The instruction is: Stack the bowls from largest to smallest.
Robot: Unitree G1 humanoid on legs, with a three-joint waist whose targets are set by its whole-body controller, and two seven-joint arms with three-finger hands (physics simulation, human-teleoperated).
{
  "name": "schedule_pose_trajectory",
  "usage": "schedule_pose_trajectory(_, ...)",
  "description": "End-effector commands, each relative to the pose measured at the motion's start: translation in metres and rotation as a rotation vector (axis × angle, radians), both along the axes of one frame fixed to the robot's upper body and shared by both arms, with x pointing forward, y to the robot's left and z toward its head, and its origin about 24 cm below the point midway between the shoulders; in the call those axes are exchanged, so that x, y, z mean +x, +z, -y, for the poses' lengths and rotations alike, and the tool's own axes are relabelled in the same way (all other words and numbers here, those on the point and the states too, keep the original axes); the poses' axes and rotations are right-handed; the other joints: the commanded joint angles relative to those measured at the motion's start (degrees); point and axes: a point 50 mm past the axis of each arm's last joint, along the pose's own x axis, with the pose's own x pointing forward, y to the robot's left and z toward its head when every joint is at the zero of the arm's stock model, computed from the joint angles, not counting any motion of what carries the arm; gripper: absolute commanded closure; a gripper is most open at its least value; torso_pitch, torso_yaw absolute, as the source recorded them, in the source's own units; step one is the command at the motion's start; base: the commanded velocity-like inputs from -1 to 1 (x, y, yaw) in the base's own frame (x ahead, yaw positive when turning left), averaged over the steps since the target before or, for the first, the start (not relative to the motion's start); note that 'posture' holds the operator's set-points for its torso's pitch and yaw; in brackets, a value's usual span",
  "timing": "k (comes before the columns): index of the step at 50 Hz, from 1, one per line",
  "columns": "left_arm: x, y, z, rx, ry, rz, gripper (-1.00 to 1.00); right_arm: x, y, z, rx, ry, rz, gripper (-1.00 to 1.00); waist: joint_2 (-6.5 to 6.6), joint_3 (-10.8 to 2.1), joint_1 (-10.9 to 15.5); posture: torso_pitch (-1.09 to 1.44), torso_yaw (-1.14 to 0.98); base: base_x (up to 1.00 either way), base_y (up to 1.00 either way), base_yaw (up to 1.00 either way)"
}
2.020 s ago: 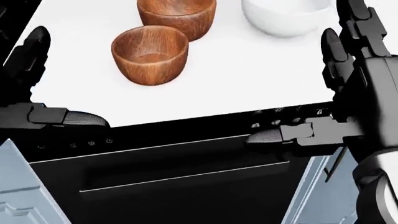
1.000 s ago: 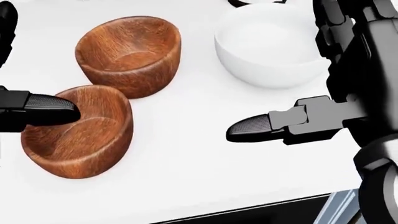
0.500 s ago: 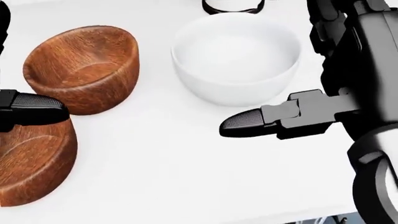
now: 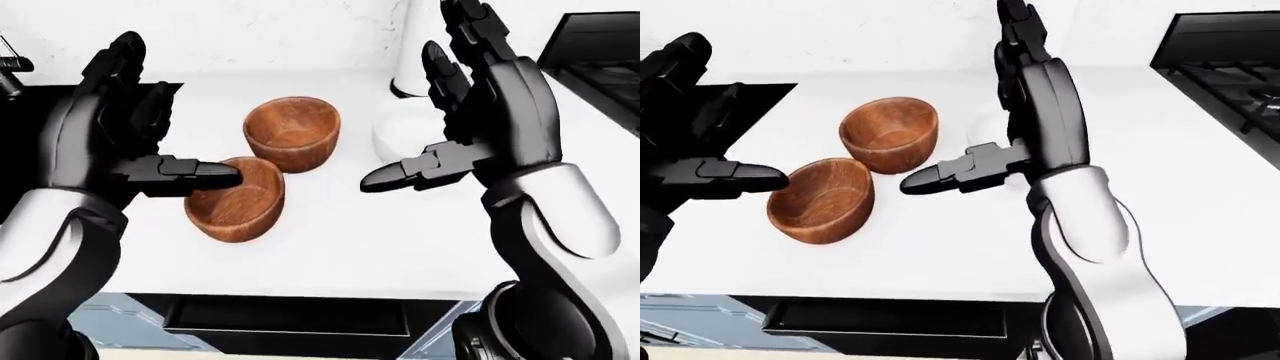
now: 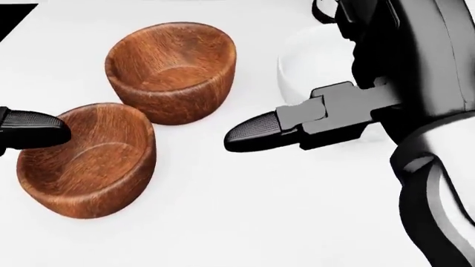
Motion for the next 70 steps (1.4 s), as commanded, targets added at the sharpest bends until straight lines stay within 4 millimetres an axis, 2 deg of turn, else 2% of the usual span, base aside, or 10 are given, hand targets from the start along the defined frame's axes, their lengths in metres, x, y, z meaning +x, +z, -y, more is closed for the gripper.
schedule_pose_trajectory(1, -0.004, 0.014, -0.003, -0.003, 0.022, 0.088, -1.0, 0.001, 0.009, -0.008, -0.031, 0.005, 0.062, -1.0, 0.22, -1.37, 0.11, 0.0, 0.0, 0.0, 0.0, 0.0)
schedule_pose_trajectory(12, -0.006, 0.014, -0.008, -0.009, 0.029, 0.09, -1.0, 0.033, 0.018, -0.046, -0.24, 0.02, 0.041, -1.0, 1.73, -1.85, -0.7, 0.0, 0.0, 0.0, 0.0, 0.0)
schedule_pose_trajectory(20, -0.007, 0.016, -0.016, -0.018, 0.035, 0.095, -1.0, 0.05, 0.035, -0.067, -0.582, -0.072, 0.134, -1.0, 2.42, -1.75, -1.26, 0.0, 0.0, 0.0, 0.0, 0.0)
schedule_pose_trajectory(25, -0.008, 0.017, -0.018, -0.02, 0.039, 0.097, -1.0, 0.054, 0.038, -0.079, -0.712, -0.054, 0.153, -1.0, 3.07, -1.66, -1.65, 0.0, 0.0, 0.0, 0.0, 0.0)
schedule_pose_trajectory(32, -0.009, 0.019, -0.019, -0.02, 0.041, 0.1, -1.0, 0.064, 0.023, -0.1, -0.972, -0.017, 0.171, -1.0, 3.75, -1.78, -2.15, 0.0, 0.0, 0.0, 0.0, 0.0)
schedule_pose_trajectory(39, -0.009, 0.018, -0.02, -0.02, 0.042, 0.1, -1.0, 0.078, 0.015, -0.111, -1.105, -0.026, 0.205, -1.0, 4.23, -1.84, -2.51, 0.0, 0.0, 0.0, 0.0, 0.0)
schedule_pose_trajectory(44, -0.009, 0.02, -0.023, -0.018, 0.049, 0.102, -1.0, 0.088, 0.003, -0.12, -1.19, -0.013, 0.224, -1.0, 4.39, -1.79, -2.73, 0.0, 0.0, 0.0, 0.0, 0.0)
schedule_pose_trajectory(59, -0.006, 0.016, -0.025, -0.023, 0.052, 0.095, -1.0, 0.122, -0.027, -0.134, -1.279, -0.002, 0.209, -1.0, 4.49, -1.92, -2.69, 0.0, 0.0, 0.0, 0.0, 0.0)
schedule_pose_trajectory(67, -0.005, 0.017, -0.022, -0.029, 0.046, 0.09, -1.0, 0.132, -0.039, -0.142, -1.307, 0.021, 0.186, -1.0, 4.41, -2.05, -2.35, 0.0, 0.0, 0.0, 0.0, 0.0)
schedule_pose_trajectory(70, -0.003, 0.017, -0.022, -0.029, 0.045, 0.089, -1.0, 0.135, -0.043, -0.143, -1.314, 0.029, 0.181, -0.9, 4.39, -2.1, -2.23, 0.0, 0.0, 0.0, 0.0, 0.0)
